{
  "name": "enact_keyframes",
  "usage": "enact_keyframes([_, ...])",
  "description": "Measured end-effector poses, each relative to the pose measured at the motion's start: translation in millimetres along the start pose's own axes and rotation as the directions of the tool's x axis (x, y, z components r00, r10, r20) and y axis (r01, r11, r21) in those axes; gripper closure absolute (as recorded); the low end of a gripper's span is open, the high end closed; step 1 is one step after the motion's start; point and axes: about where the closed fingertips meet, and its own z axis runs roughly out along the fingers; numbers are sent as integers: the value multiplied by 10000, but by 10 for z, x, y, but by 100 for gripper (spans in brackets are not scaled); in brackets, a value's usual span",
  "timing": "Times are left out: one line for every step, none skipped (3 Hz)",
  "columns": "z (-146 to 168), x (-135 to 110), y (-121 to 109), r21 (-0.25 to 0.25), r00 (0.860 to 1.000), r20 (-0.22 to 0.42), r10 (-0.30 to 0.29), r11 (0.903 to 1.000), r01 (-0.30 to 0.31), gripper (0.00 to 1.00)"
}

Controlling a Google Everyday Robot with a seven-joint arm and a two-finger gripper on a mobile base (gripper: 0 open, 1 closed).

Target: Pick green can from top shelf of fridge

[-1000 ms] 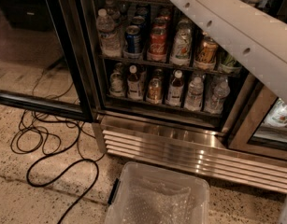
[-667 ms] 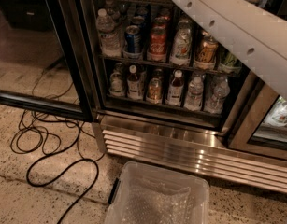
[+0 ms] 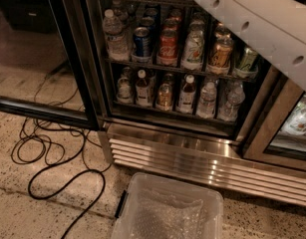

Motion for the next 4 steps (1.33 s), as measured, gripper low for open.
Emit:
enact_keyframes([-6,4,-2,8,10000,-15,-5,10000,5,100])
enact_keyframes([-94,77,-26,53,9996,-265,99,9999,-98,100])
enact_keyframes([-363,356,-80,278,9898,-1144,848,9962,-821,100])
enact_keyframes([-595,746,-106,522,9629,-2189,1576,9874,-1497,100])
